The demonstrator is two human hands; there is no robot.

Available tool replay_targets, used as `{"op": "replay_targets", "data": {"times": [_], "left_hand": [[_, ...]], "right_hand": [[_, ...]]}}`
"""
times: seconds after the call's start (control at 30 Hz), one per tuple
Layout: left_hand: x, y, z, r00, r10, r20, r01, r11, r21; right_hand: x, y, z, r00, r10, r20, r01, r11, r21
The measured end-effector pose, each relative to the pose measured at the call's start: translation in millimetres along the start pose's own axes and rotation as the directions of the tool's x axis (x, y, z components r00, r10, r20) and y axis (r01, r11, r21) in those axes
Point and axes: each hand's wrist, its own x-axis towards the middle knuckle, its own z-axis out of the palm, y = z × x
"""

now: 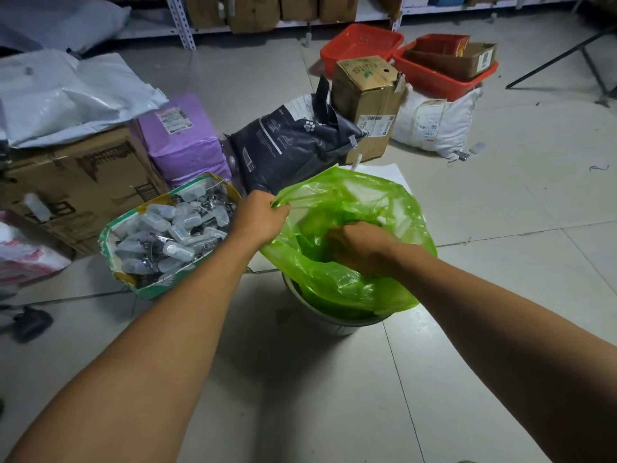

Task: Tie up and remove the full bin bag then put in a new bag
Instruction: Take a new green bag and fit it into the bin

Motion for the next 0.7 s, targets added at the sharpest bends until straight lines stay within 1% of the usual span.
{"op": "replay_targets", "data": {"times": [0.1,0.2,0.27,0.37,0.47,0.7], "left_hand": [[2,-3,0,1.000,0.002,0.003,-0.002,1.000,-0.004],[3,-5,2,1.000,0.011,0.007,-0.011,1.000,-0.003],[6,-6,3,1.000,0.015,0.004,-0.015,1.000,0.002],[8,-8,5,1.000,0.014,0.008,-0.014,1.000,0.013],[11,-11,8,1.000,0.007,0.012,-0.007,1.000,0.024],[15,-17,13,1.000,0.014,0.021,-0.014,1.000,0.021]], "right_hand": [[6,2,3,0.981,0.003,-0.196,-0.018,0.997,-0.075],[11,3,4,0.950,-0.044,-0.308,0.020,0.996,-0.082],[17,4,5,0.937,-0.073,-0.340,0.029,0.990,-0.135],[29,5,7,0.933,-0.066,-0.355,-0.007,0.979,-0.203],[41,5,8,0.919,-0.060,-0.389,-0.024,0.978,-0.208],[53,12,13,0.866,-0.092,-0.492,-0.010,0.980,-0.201]]}}
